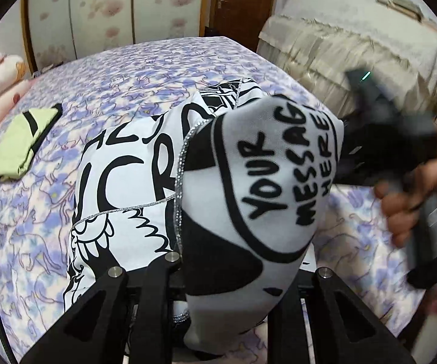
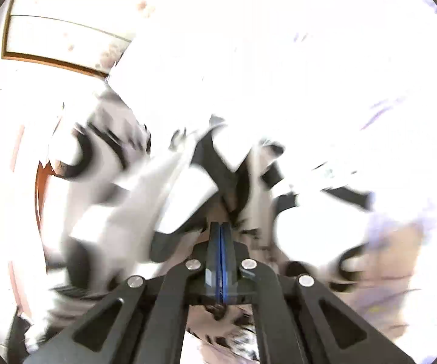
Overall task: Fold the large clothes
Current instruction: 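Grasp the jacket bundle end with the left gripper and lift it, then fold the lifted bundle end over onto the bundle with the left gripper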
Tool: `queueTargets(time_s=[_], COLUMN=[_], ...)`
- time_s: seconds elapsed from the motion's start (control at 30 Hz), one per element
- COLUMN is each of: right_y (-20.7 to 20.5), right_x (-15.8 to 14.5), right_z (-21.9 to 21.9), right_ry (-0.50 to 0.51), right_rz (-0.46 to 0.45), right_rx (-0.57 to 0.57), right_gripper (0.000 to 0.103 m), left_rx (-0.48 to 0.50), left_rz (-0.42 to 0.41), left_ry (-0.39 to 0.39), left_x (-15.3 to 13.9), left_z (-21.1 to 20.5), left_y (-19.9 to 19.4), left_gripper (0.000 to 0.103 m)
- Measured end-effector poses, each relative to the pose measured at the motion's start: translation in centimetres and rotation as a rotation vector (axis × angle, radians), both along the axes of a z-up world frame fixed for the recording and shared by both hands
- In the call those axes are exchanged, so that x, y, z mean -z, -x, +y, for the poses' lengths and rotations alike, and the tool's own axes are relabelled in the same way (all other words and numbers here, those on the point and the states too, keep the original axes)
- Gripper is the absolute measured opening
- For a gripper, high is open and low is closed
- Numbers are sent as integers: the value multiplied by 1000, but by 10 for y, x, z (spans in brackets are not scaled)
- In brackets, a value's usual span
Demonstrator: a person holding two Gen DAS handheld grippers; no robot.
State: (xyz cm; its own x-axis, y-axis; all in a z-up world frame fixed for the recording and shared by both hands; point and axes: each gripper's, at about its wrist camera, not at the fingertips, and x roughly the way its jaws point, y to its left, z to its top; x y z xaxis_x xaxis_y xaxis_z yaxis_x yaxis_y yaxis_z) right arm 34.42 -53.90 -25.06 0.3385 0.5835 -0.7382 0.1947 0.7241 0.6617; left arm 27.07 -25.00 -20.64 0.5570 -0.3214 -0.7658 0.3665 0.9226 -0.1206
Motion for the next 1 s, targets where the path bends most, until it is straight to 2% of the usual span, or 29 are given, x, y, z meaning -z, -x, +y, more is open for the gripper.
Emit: queueTargets(time_s=[0.13,0.2,0.27,0.33,0.4,0.47,0.5,0.6,0.7,0.77,0.87,0.97,1.0], right_y=[7,12,13,21,33,32,30,37,41,45,52,58,59], right_x=[-17,-21,-21,-18,-14,-12,-9,-4,-1,-2,-4,-8,-9], right_z=[-34,-48,-56,-67,-64,-63,-62,-61,-55,-55,-56,-58,-58], right_ry=[44,36,17,4,2,-3,-9,-19,-27,-32,-25,-10,-3], right_rz=[-21,-23,-15,1,18,32,38,63,93,103,117,124,126], right_rx=[23,43,54,49,38,21,16,0,4,11,25,24,24], right_gripper=[0,0,0,0,0,0,0,0,0,2,2,2,2], left_rx=[22,48,71,82,131,185,208,202,175,163,159,161,160], left_rz=[21,23,32,66,93,87,97,139,223,250,265,272,278], left_ry=[-75,-154,-200,-205,-271,-339,-353,-339,-288,-266,-269,-262,-251], left_x=[18,30,41,54,72,83,87,87,79,77,74,65,60], left_z=[-29,-50,-65,-74,-90,-104,-109,-111,-107,-106,-108,-109,-107], left_y=[2,8,11,10,11,14,15,11,-2,-5,-6,-6,-4], left_gripper=[18,18,18,20,22,27,33,35,37,40,44,52,57])
